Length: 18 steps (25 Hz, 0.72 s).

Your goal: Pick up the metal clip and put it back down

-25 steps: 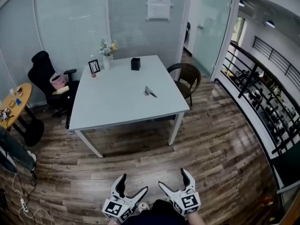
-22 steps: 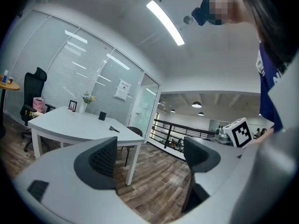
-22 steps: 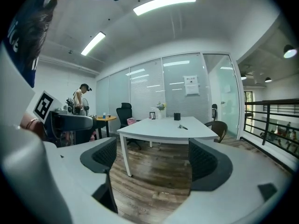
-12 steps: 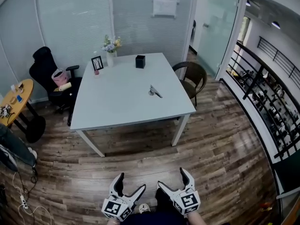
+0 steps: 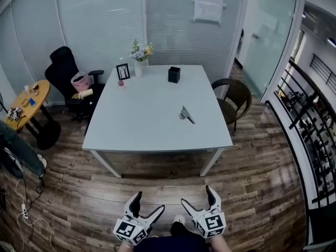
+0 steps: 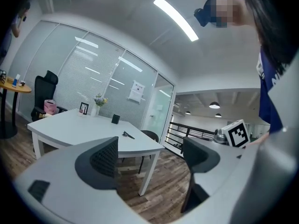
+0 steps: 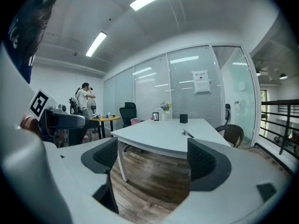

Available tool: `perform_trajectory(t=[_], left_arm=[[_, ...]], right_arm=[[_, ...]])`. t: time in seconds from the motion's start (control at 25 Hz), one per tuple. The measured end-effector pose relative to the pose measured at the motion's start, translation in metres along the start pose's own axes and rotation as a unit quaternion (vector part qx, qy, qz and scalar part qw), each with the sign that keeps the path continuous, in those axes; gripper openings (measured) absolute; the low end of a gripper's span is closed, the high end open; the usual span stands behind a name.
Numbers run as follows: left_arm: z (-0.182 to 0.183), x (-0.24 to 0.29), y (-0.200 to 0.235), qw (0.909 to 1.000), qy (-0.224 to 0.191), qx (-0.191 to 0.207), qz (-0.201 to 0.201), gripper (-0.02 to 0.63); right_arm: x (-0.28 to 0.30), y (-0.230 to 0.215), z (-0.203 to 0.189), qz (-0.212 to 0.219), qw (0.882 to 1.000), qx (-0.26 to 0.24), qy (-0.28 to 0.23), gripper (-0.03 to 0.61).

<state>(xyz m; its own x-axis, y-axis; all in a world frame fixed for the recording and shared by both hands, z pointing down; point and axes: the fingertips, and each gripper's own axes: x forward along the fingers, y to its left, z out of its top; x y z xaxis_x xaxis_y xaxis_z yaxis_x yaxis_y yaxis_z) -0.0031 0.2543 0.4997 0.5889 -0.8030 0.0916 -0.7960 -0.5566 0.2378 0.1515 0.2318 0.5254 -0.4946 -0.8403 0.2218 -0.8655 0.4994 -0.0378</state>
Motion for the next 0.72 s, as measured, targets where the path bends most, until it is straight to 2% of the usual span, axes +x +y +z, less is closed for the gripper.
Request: perform_trajectory(t=[0.16,0.36,0.72], left_arm=[[0.007,0.045,0.007,0.9997,-0.008,-0.007,0.021,0.433],[0.011,0.097,0.002,0.9995,-0.015,-0.005,0.027,0.431],[0.005,0.137,0.012,0.999,0.013,0.011,0.04,0.431]], right_arm=[[0.028,-0.038,0.012,0.017,1.0,-0.01,-0.004,0.456],[0.049,-0.084,0.019,0.018,1.0,-0.015,-0.006,0.454],[0.075,-0.117,0.03,0.013,1.0,-0.015,-0.012,0.449]])
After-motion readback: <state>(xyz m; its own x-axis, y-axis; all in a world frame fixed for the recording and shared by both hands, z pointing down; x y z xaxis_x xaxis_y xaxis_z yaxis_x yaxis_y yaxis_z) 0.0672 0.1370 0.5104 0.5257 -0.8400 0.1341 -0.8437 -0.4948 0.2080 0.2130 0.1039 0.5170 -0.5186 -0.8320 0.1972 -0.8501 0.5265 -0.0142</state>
